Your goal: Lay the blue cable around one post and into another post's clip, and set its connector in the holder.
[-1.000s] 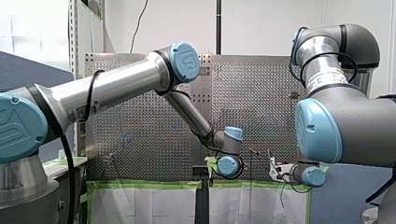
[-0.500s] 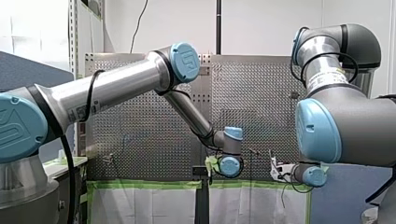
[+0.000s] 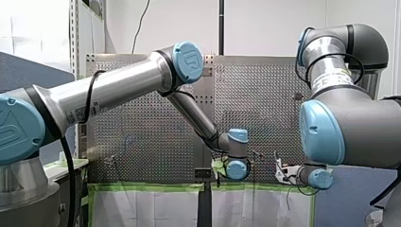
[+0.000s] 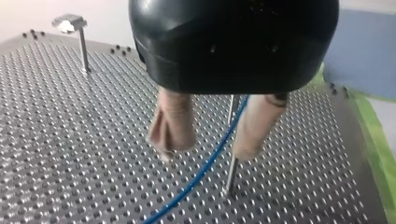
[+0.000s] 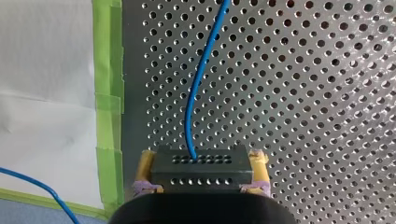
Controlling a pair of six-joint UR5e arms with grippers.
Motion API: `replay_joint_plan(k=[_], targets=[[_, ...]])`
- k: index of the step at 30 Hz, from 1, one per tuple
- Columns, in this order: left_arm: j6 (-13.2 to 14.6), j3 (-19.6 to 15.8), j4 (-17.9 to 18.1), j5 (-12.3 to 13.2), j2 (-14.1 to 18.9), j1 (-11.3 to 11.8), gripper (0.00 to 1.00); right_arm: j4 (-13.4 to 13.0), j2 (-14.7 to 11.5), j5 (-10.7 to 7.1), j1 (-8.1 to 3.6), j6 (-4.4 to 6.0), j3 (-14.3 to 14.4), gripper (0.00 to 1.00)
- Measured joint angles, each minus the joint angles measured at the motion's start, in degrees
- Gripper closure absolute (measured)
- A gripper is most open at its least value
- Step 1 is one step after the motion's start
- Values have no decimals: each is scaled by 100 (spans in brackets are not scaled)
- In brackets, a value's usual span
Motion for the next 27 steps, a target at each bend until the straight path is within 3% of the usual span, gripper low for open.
replay_joint_plan(k=[5, 10, 17, 23, 27], targets=[[-140, -3, 188, 202, 0, -35, 100, 30, 0, 0, -19, 6, -55, 100], [-47, -4, 407, 394, 0, -78, 100, 194, 0, 90, -58, 10, -220, 100], [23, -5, 561, 250, -1, -123, 100, 554, 0, 312, -139, 56, -459, 100], [7, -5, 649, 239, -8, -53, 100, 812, 1, 470, -249, -105, -516, 100], [13, -5, 655, 251, -30, 12, 100, 843, 1, 540, -325, -173, -536, 100]])
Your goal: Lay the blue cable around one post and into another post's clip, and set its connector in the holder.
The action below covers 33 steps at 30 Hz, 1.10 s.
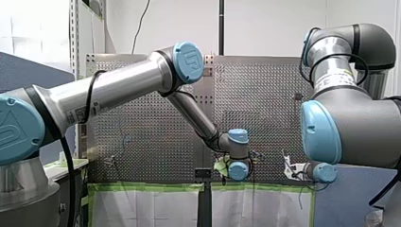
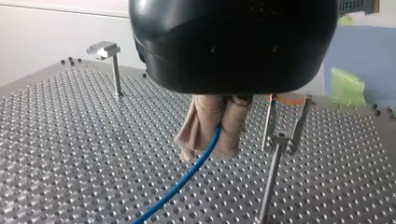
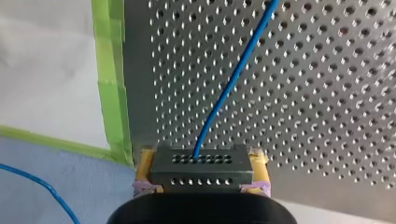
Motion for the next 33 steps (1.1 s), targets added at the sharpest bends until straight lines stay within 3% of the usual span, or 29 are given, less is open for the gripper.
replay_joint_plan(k=[8, 19, 33], targets=[[-20, 56, 49, 166, -230, 102, 100, -32, 0, 65, -119, 57, -67, 100], [-36, 155, 187, 369, -277, 297, 100, 14, 0, 78, -121, 185, -289, 100], [-44, 565, -95, 496, -528, 400, 100, 141, 0, 64, -92, 111, -439, 100]])
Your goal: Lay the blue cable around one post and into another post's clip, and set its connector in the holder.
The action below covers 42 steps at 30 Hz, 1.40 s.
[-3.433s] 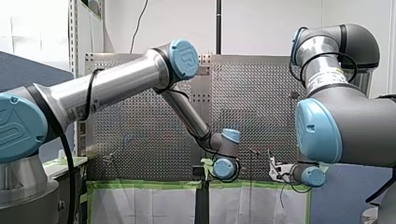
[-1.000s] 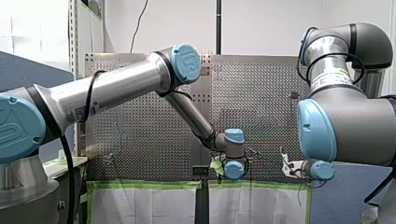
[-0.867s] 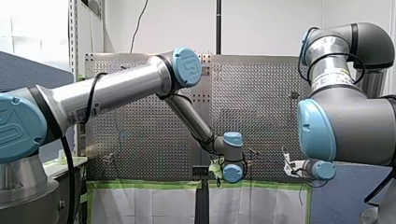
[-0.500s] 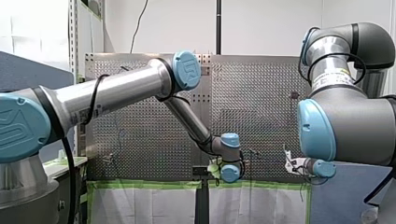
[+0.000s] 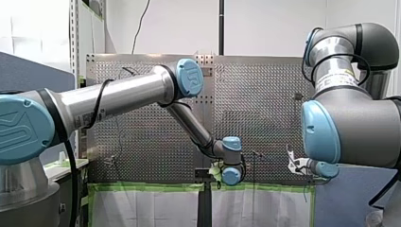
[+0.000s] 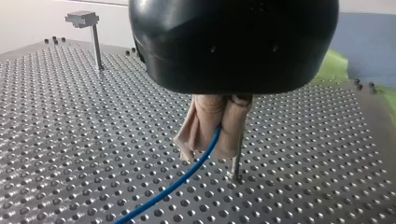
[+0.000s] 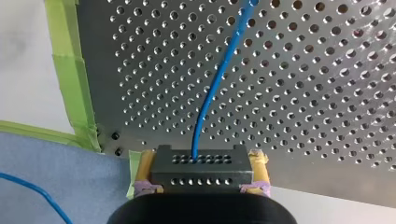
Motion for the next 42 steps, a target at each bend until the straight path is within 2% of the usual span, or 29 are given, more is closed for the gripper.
replay_joint_plan(k=[6, 13, 23, 28, 32, 34, 35, 36, 37, 38, 39, 40, 41, 42], targets=[[-3, 164, -133, 14, -6, 15, 100, -48, 0, -9, -20, 32, -34, 100], [-3, 190, -164, 0, -7, 53, 100, 50, 0, -10, -25, 27, -121, 100], [16, 191, -209, 15, -9, 194, 100, 102, 6, 2, -57, 121, -287, 100], [25, 188, -255, 28, -11, 241, 100, 110, 9, 2, -74, 134, -341, 100], [32, 190, -278, 85, -11, 259, 100, 83, 15, 0, -103, 184, -374, 100], [34, 190, -280, 146, -8, 264, 97, 81, 16, -3, -115, 198, -381, 100], [35, 189, -281, 177, -8, 264, 89, 86, 16, -5, -123, 197, -382, 100], [38, 189, -282, 223, -7, 264, 70, 94, 16, -6, -127, 194, -382, 100], [42, 188, -285, 262, -7, 263, 70, 105, 16, -9, -130, 189, -382, 100], [52, 186, -292, 307, -7, 259, 53, 119, 16, -12, -131, 180, -382, 100], [67, 186, -311, 367, -7, 252, 53, 126, 17, -13, -131, 175, -382, 100], [76, 186, -335, 412, -6, 245, 35, 132, 17, -14, -133, 170, -382, 100], [84, 186, -366, 458, -6, 238, 2, 137, 17, -14, -136, 167, -383, 100], [95, 190, -411, 519, -3, 229, 2, 137, 17, -14, -139, 169, -383, 100]])
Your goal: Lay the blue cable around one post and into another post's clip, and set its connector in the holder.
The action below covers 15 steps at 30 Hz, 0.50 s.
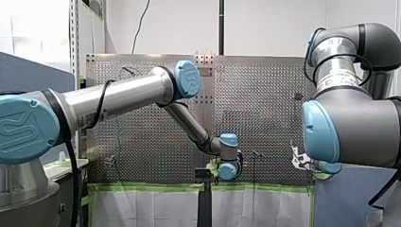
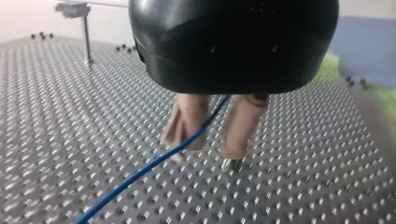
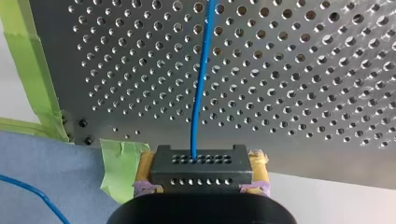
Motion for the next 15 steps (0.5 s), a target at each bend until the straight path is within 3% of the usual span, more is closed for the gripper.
replay_joint_plan(k=[8, 15], targets=[[295, 124, -369, 368, 52, -28, 0, 1, 7, -6, -7, 25, -2, 100], [695, 139, -772, 410, 231, -43, 0, 48, 9, -51, -9, 33, -1, 100]])
